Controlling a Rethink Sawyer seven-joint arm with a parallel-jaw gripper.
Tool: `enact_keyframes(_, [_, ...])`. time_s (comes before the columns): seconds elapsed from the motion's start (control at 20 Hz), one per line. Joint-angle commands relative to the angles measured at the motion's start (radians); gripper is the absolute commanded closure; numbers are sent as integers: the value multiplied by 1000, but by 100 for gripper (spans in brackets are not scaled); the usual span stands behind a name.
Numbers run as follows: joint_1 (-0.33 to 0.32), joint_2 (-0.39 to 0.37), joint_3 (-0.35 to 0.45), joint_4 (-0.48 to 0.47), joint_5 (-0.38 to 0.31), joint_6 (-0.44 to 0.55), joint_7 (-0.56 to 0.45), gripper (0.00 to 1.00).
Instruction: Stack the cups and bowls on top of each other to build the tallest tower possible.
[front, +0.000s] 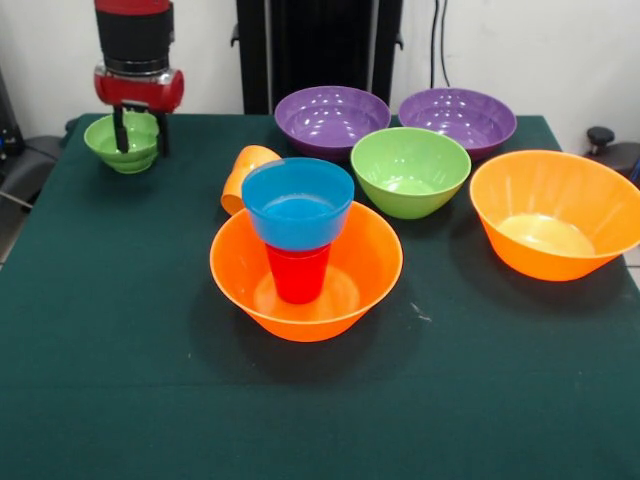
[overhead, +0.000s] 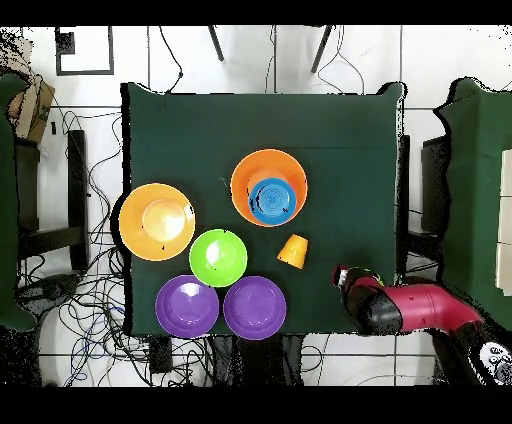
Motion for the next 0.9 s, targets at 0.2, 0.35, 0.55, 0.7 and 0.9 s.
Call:
enact_keyframes(0.2, [4, -55, 90, 33, -17, 46, -176, 0])
enact_keyframes(0.35, [25, -20, 59, 27, -52, 4, -124, 0])
enact_keyframes(0.55, [59, -18, 18, 37, -77, -35, -65, 0])
enact_keyframes(0.7, [76, -26, -1, 51, -80, -50, -42, 0])
enact_keyframes(0.9, [91, -1, -20, 47, -90, -77, -24, 0])
